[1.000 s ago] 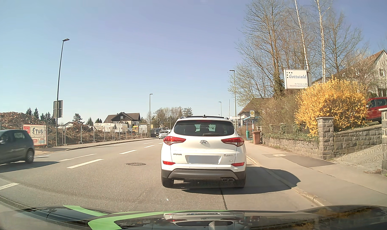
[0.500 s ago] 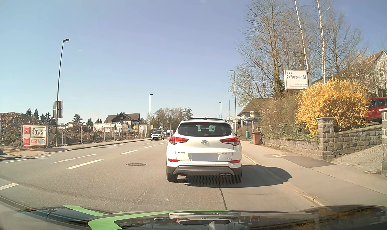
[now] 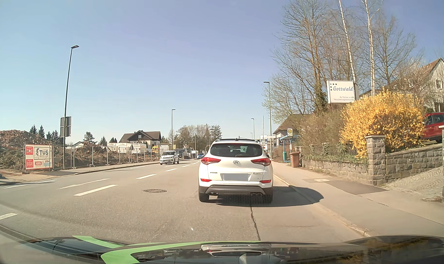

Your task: Follow the waypoints while adhering to traffic rules and regulations

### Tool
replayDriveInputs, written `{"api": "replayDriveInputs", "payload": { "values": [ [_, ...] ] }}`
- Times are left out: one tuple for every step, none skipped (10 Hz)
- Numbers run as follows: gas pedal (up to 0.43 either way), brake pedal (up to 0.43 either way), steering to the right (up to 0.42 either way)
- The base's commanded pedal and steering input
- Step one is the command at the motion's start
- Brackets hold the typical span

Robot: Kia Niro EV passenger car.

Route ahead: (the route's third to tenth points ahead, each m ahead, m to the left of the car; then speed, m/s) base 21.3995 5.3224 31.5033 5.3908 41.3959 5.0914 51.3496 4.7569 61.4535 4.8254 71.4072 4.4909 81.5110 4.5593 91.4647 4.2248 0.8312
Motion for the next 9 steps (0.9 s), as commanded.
{"api": "replayDriveInputs", "payload": {
  "values": [
    [0.469, 0.000, -0.055],
    [0.500, 0.000, -0.064],
    [0.500, 0.000, -0.069],
    [0.500, 0.000, -0.071],
    [0.500, 0.000, -0.072],
    [0.500, 0.000, -0.072],
    [0.500, 0.000, -0.071],
    [0.500, 0.000, -0.071],
    [0.500, 0.000, -0.068]
  ]
}}
